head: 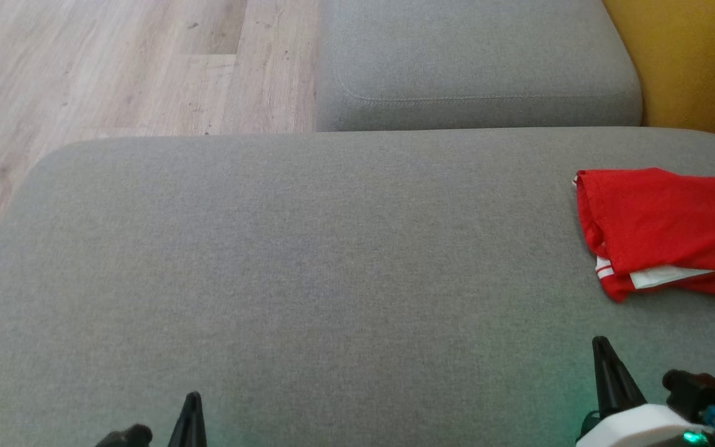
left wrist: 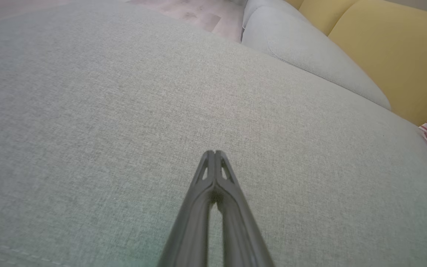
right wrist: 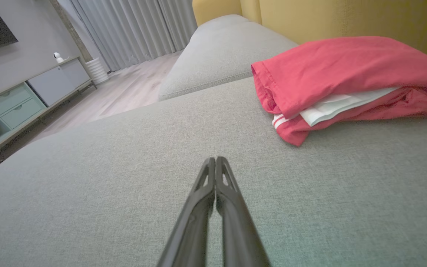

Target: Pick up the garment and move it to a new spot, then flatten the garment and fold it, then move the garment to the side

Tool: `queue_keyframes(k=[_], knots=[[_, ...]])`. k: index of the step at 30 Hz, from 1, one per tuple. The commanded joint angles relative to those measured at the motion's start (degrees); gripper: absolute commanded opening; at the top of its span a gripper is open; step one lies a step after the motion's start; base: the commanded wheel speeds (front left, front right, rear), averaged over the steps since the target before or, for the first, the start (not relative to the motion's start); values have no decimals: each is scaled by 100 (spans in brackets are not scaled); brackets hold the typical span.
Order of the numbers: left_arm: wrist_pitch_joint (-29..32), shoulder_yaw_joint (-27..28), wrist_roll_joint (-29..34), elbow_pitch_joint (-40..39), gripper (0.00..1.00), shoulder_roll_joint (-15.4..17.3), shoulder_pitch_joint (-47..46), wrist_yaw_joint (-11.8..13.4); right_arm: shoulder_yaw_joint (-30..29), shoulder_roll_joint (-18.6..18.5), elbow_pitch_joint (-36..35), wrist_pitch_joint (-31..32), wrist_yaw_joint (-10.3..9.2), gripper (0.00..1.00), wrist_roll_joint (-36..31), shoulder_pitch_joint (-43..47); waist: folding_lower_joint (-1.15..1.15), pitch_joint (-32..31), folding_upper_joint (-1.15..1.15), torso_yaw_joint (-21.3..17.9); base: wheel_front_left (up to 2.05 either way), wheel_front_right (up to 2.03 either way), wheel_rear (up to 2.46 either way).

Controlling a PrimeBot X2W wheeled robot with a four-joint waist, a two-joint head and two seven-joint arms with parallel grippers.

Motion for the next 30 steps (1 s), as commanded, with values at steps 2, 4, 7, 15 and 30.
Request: queue_keyframes(k=[2,4,7,15,30], knots=[[49,207,-165,-190,0,-11,-327,-83,-43,-7,-197,65,6,0,247,-305,0,10,0,-8,0,0,0],[76,258,-257,-194,0,-27,-344,-112,-53,-8,-199,86,7,0,382,-326,0,18,0,-16,0,0,0],[117,335,-396,-200,0,-50,-370,-156,-69,-9,-200,119,8,0,585,-356,0,31,0,-26,0,0,0],[225,539,-763,-226,0,-112,-438,-272,-110,-11,-204,206,10,0,1123,-437,0,65,0,-55,0,0,0],[416,898,-1407,-275,0,-223,-551,-474,-181,-15,-211,358,15,0,2070,-581,0,124,0,-105,0,0,0]])
